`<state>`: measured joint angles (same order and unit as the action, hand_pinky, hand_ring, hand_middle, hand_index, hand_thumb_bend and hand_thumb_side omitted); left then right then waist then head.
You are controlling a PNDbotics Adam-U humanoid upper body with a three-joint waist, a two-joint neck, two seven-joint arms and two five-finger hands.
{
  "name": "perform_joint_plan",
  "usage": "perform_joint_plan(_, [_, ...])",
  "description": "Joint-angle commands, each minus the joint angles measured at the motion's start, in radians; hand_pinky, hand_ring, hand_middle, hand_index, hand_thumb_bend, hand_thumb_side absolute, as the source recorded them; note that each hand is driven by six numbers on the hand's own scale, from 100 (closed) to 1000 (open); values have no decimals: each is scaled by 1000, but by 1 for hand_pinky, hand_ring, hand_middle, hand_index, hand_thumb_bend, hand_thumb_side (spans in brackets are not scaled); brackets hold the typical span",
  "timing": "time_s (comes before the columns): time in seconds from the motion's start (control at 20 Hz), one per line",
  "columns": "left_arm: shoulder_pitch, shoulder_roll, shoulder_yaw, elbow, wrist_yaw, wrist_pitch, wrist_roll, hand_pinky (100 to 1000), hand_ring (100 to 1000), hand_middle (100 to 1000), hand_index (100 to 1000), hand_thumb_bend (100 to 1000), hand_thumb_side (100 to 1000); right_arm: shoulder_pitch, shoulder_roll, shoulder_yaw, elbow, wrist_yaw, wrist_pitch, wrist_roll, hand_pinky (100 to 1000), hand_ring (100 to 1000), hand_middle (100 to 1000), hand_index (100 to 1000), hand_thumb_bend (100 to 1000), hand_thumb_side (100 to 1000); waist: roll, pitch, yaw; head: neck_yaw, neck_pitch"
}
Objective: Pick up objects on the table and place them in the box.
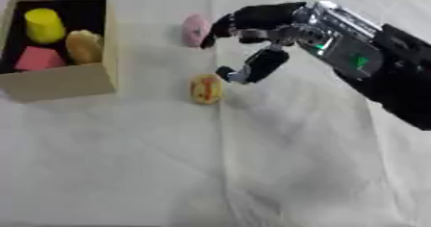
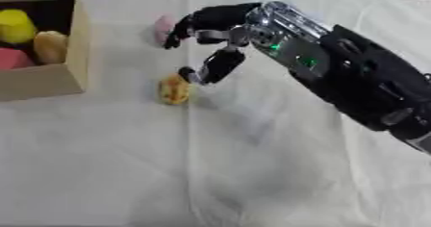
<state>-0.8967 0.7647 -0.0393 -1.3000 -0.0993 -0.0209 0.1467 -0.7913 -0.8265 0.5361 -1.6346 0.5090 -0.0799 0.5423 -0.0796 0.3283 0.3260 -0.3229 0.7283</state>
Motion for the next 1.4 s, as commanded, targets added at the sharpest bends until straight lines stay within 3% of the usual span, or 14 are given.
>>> perform_joint_plan(0.05, [-11,20,7,-6,5,-1,-2,826,778,782,903,638,817,-11,4,5,27,24,-8,-5,895,889,806,905,175,517,13,-15,1,-4,-9])
perform_joint_plan(0.65, [-6,17,6,-5,4,-3,-7,827,779,783,903,633,820,1,51,20,157,77,-51,-11,893,883,800,877,225,454,16,1,8,-5,-14])
perform_joint_plan(1.0, [-5,17,6,-5,4,-4,-7,828,780,784,903,629,821,6,48,13,140,28,-62,-61,875,802,563,671,178,344,18,4,7,-2,-11])
perform_joint_plan(1.35, [-3,21,6,-4,2,-3,-9,828,780,784,903,626,821,6,40,-12,136,-18,-65,-157,848,722,479,565,100,188,18,-3,1,1,-8])
perform_joint_plan(1.4, [-3,21,6,-4,2,-3,-9,829,780,784,903,625,821,5,39,-13,132,-25,-59,-163,844,707,466,545,100,132,18,-5,-1,1,-8])
